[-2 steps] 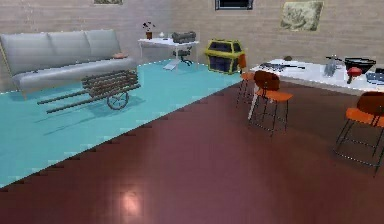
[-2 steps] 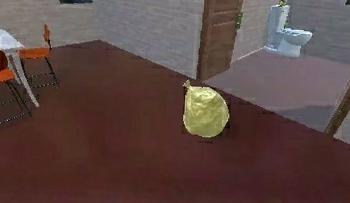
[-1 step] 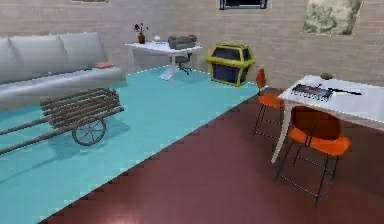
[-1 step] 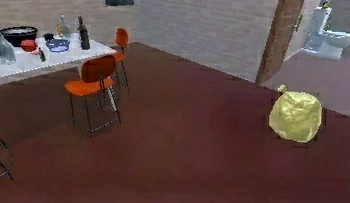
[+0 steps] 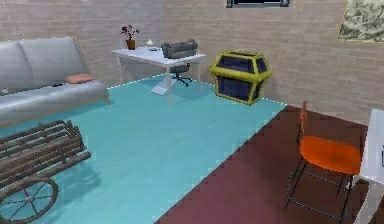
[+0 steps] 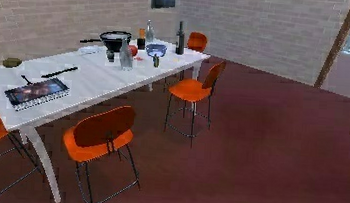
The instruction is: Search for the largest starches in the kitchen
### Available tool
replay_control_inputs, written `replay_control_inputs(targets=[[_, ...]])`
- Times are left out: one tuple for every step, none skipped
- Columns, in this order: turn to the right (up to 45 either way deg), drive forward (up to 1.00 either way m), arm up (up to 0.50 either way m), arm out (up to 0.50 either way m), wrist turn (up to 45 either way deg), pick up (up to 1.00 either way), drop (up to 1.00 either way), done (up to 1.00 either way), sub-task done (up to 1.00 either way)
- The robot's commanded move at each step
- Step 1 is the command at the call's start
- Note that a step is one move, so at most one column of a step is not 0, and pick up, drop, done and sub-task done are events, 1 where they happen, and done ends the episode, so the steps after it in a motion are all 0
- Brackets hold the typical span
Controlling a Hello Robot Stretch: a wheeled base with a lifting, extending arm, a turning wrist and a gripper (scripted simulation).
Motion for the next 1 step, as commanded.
replay_control_inputs(targets=[[3.0,0.0,0.0,0.0,0.0,0.0,0.0,0.0,0.0]])
